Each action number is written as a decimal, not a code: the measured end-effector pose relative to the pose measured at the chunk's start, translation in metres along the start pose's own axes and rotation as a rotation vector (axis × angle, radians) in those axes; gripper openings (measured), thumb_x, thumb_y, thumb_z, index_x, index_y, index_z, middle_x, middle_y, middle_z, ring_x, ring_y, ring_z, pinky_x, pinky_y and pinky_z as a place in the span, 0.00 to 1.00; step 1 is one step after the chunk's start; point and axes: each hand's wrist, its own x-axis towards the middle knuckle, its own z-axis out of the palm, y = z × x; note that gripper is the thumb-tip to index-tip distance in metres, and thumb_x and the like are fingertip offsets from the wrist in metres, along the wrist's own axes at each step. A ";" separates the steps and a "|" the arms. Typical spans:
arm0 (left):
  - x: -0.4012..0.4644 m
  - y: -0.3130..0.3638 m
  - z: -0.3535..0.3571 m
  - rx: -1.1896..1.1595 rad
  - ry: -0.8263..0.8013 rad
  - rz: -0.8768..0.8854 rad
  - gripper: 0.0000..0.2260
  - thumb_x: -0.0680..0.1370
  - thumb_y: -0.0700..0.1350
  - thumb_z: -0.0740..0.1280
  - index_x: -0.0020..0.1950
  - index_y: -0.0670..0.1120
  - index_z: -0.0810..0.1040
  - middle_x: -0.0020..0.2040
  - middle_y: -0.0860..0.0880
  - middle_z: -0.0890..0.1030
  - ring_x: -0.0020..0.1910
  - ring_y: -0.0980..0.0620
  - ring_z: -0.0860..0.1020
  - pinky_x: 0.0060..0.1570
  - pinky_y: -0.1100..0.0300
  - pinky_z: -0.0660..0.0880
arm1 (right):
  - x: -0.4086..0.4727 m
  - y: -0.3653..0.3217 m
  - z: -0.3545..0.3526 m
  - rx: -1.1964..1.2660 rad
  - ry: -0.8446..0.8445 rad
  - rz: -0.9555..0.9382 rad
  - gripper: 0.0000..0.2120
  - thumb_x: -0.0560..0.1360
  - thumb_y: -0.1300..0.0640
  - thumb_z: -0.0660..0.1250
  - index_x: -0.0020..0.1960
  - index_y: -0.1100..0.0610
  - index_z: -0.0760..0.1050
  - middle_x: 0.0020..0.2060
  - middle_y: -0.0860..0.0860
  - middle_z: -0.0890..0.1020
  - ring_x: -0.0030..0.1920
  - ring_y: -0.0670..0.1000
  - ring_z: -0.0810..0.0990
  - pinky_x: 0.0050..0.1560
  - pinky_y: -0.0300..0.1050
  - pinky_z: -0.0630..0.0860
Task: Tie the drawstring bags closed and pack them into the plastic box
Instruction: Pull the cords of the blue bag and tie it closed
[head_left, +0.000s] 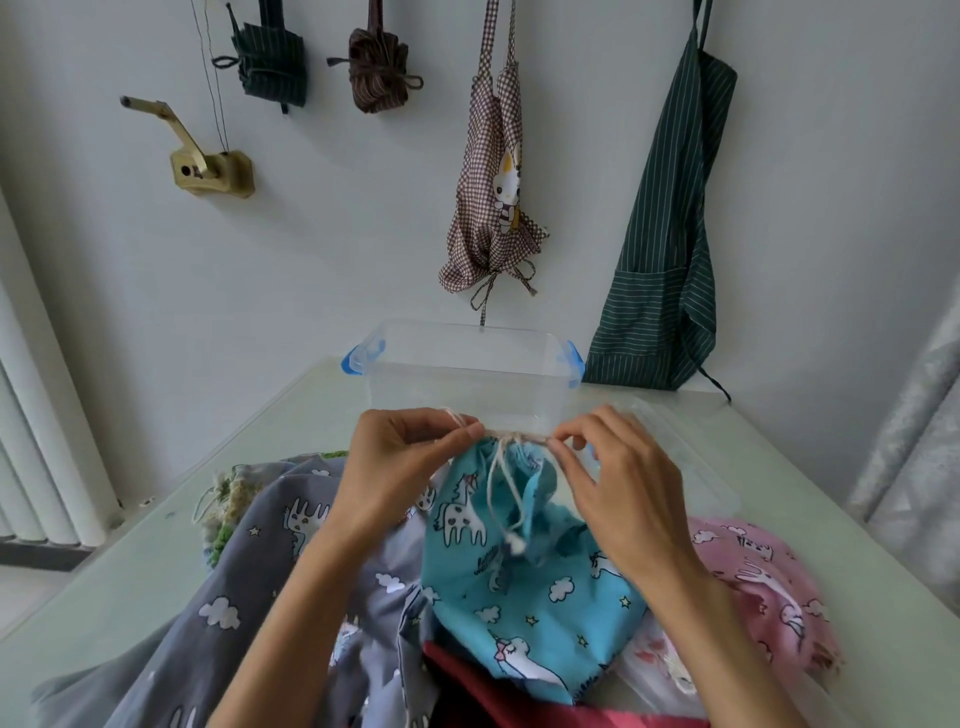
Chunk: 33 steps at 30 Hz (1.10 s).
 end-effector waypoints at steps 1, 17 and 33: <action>0.000 -0.002 -0.003 0.022 0.011 -0.003 0.04 0.70 0.37 0.73 0.36 0.42 0.84 0.37 0.49 0.86 0.36 0.56 0.83 0.37 0.67 0.79 | -0.001 0.002 0.003 0.084 -0.067 0.052 0.02 0.73 0.54 0.70 0.43 0.51 0.78 0.36 0.40 0.75 0.36 0.41 0.69 0.33 0.30 0.64; 0.001 -0.019 -0.009 0.553 -0.045 -0.116 0.13 0.65 0.60 0.75 0.34 0.51 0.83 0.35 0.53 0.85 0.38 0.51 0.83 0.42 0.50 0.80 | 0.005 0.006 -0.011 0.660 -0.761 0.420 0.12 0.76 0.44 0.62 0.44 0.52 0.74 0.44 0.47 0.78 0.46 0.44 0.77 0.48 0.40 0.70; -0.044 0.011 0.014 1.301 -0.729 -0.057 0.35 0.67 0.71 0.65 0.69 0.56 0.68 0.70 0.56 0.71 0.67 0.51 0.70 0.66 0.55 0.64 | -0.037 0.025 -0.024 0.211 -0.948 0.153 0.22 0.65 0.57 0.72 0.54 0.45 0.67 0.57 0.47 0.78 0.41 0.43 0.76 0.39 0.42 0.74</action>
